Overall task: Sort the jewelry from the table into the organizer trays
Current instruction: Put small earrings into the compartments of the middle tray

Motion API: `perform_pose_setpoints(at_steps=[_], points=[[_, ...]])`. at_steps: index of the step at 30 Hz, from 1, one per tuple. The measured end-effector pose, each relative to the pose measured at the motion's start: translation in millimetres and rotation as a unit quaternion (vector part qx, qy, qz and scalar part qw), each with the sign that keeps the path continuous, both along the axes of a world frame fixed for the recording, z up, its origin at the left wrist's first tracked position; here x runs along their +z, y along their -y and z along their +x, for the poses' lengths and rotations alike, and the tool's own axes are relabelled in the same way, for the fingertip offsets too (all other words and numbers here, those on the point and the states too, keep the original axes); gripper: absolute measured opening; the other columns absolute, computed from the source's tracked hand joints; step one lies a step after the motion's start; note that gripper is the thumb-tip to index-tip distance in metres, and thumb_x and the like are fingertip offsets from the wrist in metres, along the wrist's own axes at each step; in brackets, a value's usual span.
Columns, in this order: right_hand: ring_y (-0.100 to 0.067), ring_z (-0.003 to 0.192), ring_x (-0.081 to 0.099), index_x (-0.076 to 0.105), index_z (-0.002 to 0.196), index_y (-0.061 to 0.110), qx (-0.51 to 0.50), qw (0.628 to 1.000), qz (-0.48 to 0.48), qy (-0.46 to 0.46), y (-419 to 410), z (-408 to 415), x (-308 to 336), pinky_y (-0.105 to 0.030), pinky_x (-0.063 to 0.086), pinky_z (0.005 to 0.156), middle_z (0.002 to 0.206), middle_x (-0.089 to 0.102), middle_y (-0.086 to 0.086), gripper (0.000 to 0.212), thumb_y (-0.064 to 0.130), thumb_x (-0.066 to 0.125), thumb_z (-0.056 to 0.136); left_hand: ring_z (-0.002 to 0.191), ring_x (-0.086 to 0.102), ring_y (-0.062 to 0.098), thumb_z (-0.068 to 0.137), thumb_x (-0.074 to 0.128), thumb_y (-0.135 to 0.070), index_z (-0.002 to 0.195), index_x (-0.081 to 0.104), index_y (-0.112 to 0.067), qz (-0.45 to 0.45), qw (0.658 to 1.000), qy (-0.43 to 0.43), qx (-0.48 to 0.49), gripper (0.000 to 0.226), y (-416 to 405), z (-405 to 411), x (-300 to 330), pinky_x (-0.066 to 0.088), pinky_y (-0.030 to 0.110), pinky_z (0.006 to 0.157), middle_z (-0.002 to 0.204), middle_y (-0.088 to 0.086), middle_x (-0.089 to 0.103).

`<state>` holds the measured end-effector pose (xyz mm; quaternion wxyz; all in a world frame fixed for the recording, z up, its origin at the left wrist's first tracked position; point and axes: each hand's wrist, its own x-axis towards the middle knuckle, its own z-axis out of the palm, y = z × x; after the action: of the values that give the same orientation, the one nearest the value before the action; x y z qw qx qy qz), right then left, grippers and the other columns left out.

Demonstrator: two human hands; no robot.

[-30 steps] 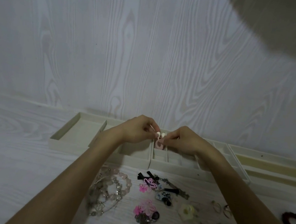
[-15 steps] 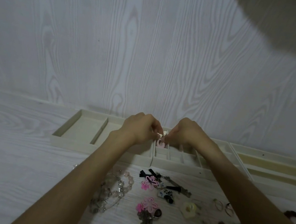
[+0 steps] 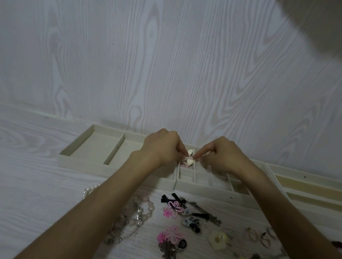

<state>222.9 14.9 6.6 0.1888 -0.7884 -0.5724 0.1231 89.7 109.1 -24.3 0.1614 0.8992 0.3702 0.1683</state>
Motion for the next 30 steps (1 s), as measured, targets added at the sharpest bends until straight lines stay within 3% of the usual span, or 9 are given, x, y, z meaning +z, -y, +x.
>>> perform_pose_setpoints(at_steps=[4, 8, 10, 11, 13, 16, 19, 23, 30], points=[[-0.004, 0.054, 0.038, 0.075, 0.09, 0.029, 0.006, 1.0, 0.0, 0.011, -2.8, 0.5, -3.8, -0.017, 0.031, 0.05, 0.089, 0.056, 0.002, 0.03, 0.007, 0.055, 0.085, 0.099, 0.062, 0.011, 0.081, 0.07, -0.028, 0.095, 0.075, -0.033, -0.037, 0.999, 0.029, 0.026, 0.015, 1.7, 2.2, 0.4, 0.049, 0.027, 0.076, 0.106, -0.011, 0.071], [-0.004, 0.056, 0.042, 0.075, 0.092, 0.028, 0.02, 1.0, 0.002, 0.022, -3.8, -1.5, -2.2, -0.018, 0.033, 0.053, 0.117, 0.065, -0.006, 0.032, 0.007, 0.052, 0.086, 0.088, 0.064, 0.011, 0.079, 0.071, -0.027, 0.085, 0.076, -0.031, 0.012, 0.995, 0.054, 0.078, 0.009, 7.3, 3.9, 0.0, 0.042, 0.023, 0.065, 0.093, -0.011, 0.073], [-0.006, 0.054, 0.044, 0.075, 0.093, 0.029, 0.036, 0.999, 0.0, 0.03, -2.5, -0.3, 1.3, -0.019, 0.035, 0.051, 0.115, 0.067, -0.006, 0.034, 0.007, 0.05, 0.088, 0.089, 0.064, 0.012, 0.082, 0.067, -0.03, 0.089, 0.076, -0.03, 0.007, 0.997, 0.028, 0.067, 0.011, 5.0, 3.0, 1.4, 0.044, 0.024, 0.066, 0.097, -0.01, 0.073], [-0.008, 0.059, 0.052, 0.074, 0.093, 0.031, 0.047, 0.998, 0.0, 0.037, -1.5, 1.4, 3.3, -0.022, 0.041, 0.055, 0.112, 0.068, -0.005, 0.035, 0.008, 0.048, 0.09, 0.094, 0.064, 0.013, 0.085, 0.064, -0.031, 0.093, 0.075, -0.031, -0.01, 0.999, 0.01, 0.046, 0.013, 1.9, 0.3, 5.1, 0.048, 0.026, 0.072, 0.102, -0.008, 0.072], [-0.019, 0.083, 0.063, 0.071, 0.097, 0.038, 0.072, 0.994, -0.001, 0.086, 1.0, 5.1, 6.2, -0.031, 0.048, 0.077, 0.11, 0.068, -0.002, 0.038, 0.011, 0.044, 0.094, 0.109, 0.058, 0.016, 0.091, 0.056, -0.026, 0.104, 0.071, -0.036, -0.039, 0.999, -0.026, -0.016, 0.022, -5.3, -11.4, 18.8, 0.05, 0.035, 0.09, 0.119, -0.005, 0.066], [-0.02, 0.119, 0.043, 0.062, 0.117, 0.041, 0.11, 0.967, -0.013, 0.23, 7.1, 9.9, 6.0, -0.036, 0.032, 0.098, 0.129, 0.055, 0.002, 0.043, 0.012, 0.039, 0.096, 0.133, 0.032, 0.018, 0.094, 0.045, -0.015, 0.119, 0.061, -0.041, -0.013, 0.99, -0.111, -0.087, 0.039, -4.3, -27.4, 41.9, 0.029, 0.04, 0.11, 0.142, -0.006, 0.045], [-0.02, 0.135, 0.023, 0.051, 0.13, 0.044, 0.138, 0.946, -0.05, 0.288, 13.3, 8.2, 3.1, -0.039, 0.02, 0.106, 0.146, 0.036, 0.005, 0.049, 0.012, 0.038, 0.096, 0.14, 0.016, 0.019, 0.097, 0.037, -0.018, 0.132, 0.051, -0.04, 0.028, 0.976, -0.19, -0.102, 0.044, 6.3, -24.2, 44.0, 0.018, 0.041, 0.111, 0.152, -0.01, 0.028], [-0.021, 0.136, 0.019, 0.045, 0.136, 0.042, 0.13, 0.944, -0.064, 0.297, 15.0, 4.8, -5.7, -0.038, 0.018, 0.108, 0.15, 0.029, 0.005, 0.052, 0.011, 0.039, 0.094, 0.141, 0.014, 0.018, 0.1, 0.029, -0.027, 0.142, 0.041, -0.032, 0.047, 0.965, -0.244, -0.087, 0.044, 14.2, -14.9, 30.1, 0.018, 0.039, 0.111, 0.155, -0.009, 0.022], [-0.021, 0.135, 0.021, 0.047, 0.134, 0.042, 0.121, 0.944, -0.047, 0.303, 15.3, 2.0, -9.5, -0.037, 0.018, 0.106, 0.149, 0.031, 0.005, 0.053, 0.01, 0.039, 0.093, 0.138, 0.02, 0.018, 0.099, 0.027, -0.038, 0.144, 0.037, -0.026, 0.044, 0.961, -0.264, -0.067, 0.047, 8.0, -9.4, 20.3, 0.022, 0.039, 0.109, 0.152, -0.006, 0.029]])
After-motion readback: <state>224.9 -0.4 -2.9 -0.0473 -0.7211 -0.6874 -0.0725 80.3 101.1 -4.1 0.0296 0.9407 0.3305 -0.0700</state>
